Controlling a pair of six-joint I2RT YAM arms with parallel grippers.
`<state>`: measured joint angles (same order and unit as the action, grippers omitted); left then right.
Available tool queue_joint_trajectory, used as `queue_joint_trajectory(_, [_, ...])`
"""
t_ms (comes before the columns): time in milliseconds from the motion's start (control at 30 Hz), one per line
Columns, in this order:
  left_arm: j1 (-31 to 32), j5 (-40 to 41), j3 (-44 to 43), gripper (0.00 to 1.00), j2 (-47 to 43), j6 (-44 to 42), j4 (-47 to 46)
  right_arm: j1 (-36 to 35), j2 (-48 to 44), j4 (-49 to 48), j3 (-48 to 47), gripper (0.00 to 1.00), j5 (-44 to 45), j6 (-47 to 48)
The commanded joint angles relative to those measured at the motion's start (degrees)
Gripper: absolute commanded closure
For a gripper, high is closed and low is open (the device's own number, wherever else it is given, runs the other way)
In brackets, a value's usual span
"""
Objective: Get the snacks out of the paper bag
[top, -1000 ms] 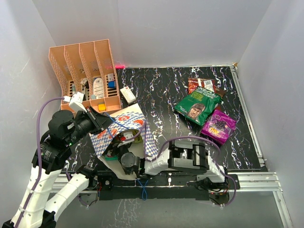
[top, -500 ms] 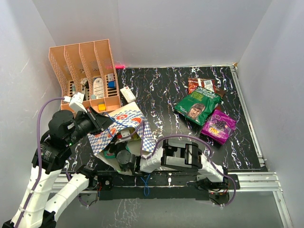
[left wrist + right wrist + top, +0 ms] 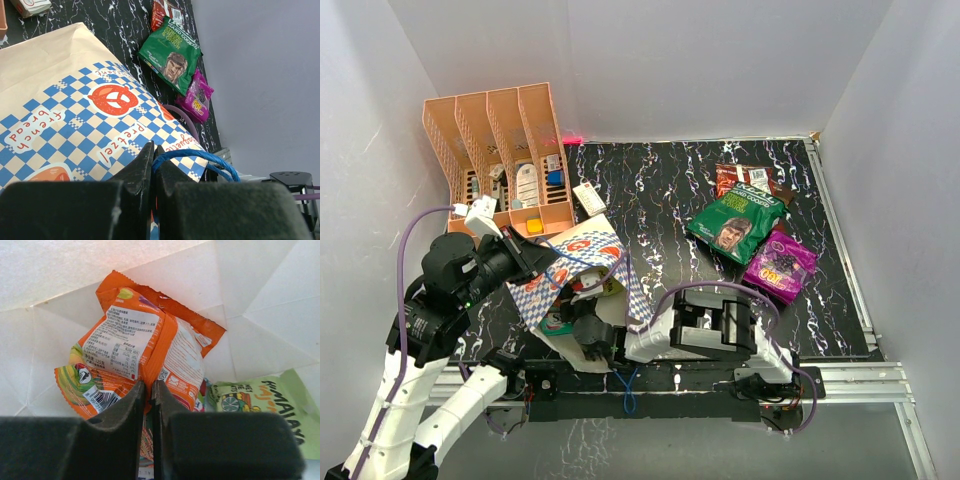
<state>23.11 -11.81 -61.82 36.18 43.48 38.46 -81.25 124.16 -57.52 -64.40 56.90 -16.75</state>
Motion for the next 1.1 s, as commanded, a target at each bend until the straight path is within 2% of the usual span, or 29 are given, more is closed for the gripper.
queue_joint_trajectory(0, [0.1,0.7,-1.5,1.0,-0.2,-0.8,1.2,0.0,-5.5,0.9,2.8,0.91,0.0,2.5])
queue_joint_trajectory(400, [0.1,3.8,-1.9,1.0,0.1,-0.7,2.0,-0.8,-15.5,5.0,10.5,0.93,-1.7,1.3])
queue_joint_trajectory(700, [0.1,4.9,-2.4,1.0,0.4,-1.2,2.4,-1.0,-22.6,13.5,15.9,0.93,-5.4,-5.5])
queue_joint_trajectory(867, [0.1,5.5,-2.6,1.0,0.2,-1.8,3.0,-1.0,-25.5,13.7,19.4,0.93,-7.1,-4.9])
queue_joint_trajectory(1067, [0.1,5.0,-2.1,1.0,0.0,-1.7,2.7,-1.0,-22.4,14.5,21.0,0.9,-4.8,-4.6])
